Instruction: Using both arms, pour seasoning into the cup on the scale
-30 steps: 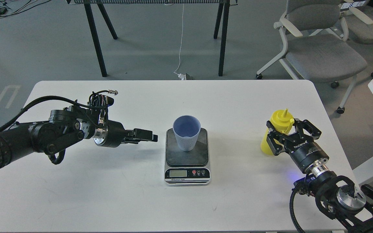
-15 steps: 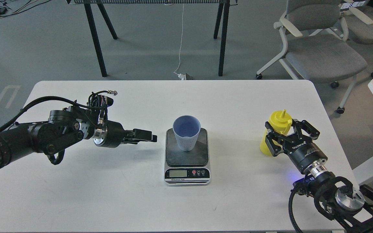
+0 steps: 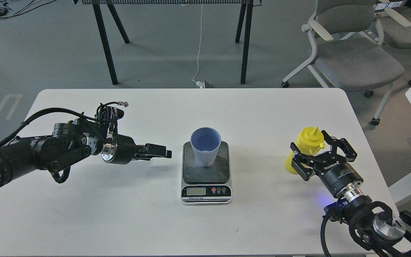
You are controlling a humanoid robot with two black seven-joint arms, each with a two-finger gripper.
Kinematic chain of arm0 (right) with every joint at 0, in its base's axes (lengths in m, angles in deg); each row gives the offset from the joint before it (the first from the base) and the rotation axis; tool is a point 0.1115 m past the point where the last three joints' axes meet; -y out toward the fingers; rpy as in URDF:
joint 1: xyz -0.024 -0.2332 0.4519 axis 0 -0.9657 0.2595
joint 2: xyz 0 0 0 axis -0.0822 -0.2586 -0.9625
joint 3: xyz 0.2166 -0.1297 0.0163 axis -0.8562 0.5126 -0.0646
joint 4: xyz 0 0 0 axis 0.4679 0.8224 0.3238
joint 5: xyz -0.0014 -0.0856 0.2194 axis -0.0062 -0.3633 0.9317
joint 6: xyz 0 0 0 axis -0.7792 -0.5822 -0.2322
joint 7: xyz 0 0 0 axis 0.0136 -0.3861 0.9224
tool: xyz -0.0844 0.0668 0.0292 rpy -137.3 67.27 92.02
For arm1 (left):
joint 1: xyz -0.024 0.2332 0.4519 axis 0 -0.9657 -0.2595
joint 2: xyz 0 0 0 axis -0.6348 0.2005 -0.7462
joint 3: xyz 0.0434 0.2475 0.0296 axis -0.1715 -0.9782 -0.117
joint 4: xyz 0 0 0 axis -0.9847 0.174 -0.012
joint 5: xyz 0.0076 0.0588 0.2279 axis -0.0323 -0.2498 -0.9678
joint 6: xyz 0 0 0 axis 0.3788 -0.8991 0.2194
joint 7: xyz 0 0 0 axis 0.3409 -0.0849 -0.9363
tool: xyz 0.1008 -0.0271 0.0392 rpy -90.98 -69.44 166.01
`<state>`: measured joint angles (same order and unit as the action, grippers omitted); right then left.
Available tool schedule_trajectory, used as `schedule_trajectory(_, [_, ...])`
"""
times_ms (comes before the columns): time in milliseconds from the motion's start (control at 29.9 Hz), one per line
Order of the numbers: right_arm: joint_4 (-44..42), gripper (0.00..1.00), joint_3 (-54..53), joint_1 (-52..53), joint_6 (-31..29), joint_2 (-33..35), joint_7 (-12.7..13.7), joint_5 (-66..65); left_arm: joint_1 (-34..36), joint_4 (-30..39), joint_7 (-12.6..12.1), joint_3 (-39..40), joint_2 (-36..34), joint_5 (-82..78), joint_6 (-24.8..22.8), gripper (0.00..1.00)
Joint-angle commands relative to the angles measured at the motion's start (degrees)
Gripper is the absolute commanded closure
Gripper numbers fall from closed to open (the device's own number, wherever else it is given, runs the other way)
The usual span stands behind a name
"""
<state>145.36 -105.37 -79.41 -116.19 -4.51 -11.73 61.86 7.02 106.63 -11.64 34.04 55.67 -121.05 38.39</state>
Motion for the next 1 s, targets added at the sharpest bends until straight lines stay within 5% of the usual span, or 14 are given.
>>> schedule_trajectory(0, [0.91, 0.01, -0.4, -1.91, 0.0, 1.58, -0.21, 0.02, -0.74, -0.13, 0.0, 0.0, -0.11, 0.0, 0.0, 0.01])
schedule_trajectory(368, [5.29, 0.01, -2.24, -10.43, 0.0, 6.67, -0.39, 0.02, -1.27, -0.13, 0.0, 0.0, -0.11, 0.0, 0.0, 0.01])
schedule_trajectory(702, [20.86, 0.01, -13.13, -27.31, 0.0, 23.9, -2.58, -0.07, -1.1, -0.04, 0.0, 0.27, 0.15, 0.18, 0.0, 0.01])
schedule_trajectory(836, [17.01, 0.01, -21.99, -26.18, 0.0, 26.19, -3.2, -0.07, -0.48, 0.13, 0.0, 0.88, -1.08, 0.79, 0.0, 0.01])
schedule_trajectory(969, [11.99, 0.01, -22.9, -13.82, 0.0, 26.46, -2.5, -1.21, 1.53, 0.75, 0.0, 2.99, -4.67, 1.06, 0.0, 0.01])
